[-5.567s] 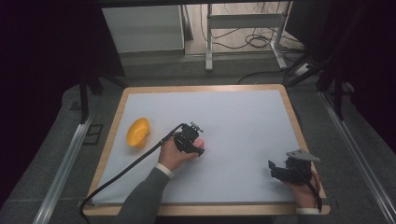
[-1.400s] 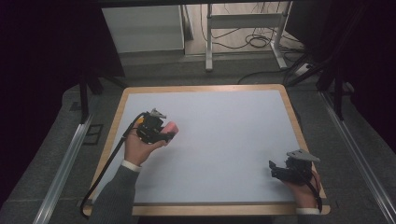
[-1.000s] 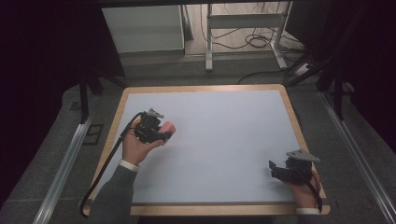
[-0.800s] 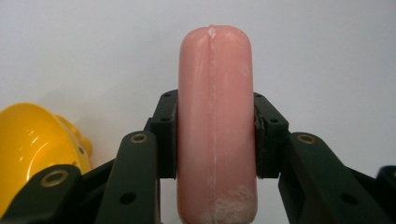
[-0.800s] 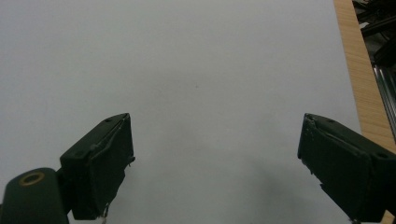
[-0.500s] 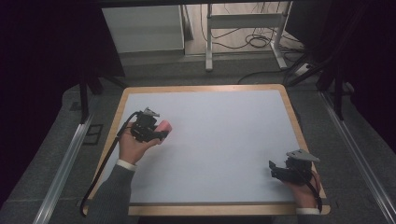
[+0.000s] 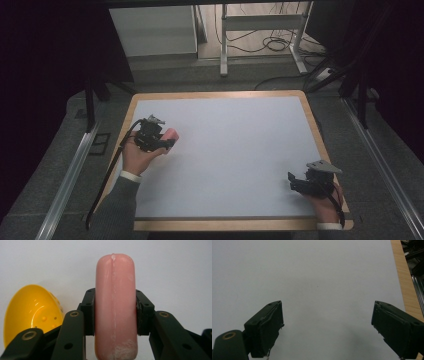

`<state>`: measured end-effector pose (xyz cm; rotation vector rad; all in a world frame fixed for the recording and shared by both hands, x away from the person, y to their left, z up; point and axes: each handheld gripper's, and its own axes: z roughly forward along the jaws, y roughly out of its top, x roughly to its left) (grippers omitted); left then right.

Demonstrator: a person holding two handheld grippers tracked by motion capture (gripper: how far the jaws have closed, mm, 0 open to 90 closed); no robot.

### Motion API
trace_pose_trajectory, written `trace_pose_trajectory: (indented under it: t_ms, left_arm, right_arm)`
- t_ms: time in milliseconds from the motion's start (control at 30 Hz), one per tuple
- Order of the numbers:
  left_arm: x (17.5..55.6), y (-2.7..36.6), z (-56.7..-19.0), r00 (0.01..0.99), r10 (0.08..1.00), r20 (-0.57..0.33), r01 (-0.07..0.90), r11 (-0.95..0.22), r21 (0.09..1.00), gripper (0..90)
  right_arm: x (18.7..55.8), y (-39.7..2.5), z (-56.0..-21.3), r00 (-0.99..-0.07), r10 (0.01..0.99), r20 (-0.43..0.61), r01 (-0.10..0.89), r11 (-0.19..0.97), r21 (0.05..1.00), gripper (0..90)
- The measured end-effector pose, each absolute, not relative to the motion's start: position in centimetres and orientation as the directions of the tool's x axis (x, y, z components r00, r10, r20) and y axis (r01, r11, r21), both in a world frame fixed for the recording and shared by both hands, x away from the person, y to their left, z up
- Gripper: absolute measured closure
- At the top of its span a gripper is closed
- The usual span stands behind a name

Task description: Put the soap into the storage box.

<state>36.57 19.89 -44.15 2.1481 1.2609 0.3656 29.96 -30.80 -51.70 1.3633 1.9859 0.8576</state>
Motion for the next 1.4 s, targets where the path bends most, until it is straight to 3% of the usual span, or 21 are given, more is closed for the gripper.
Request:
trace_pose_trajectory:
  t_ms: [1400]
  left_arm:
    - [38.2, 24.5, -44.6, 0.377, 0.923, -0.072, 0.741, -0.254, 0.621, 60.2]
  right_arm:
    - [30.0, -30.8, -51.8, -0.313, 0.944, -0.105, 0.578, 0.277, 0.768, 10.2]
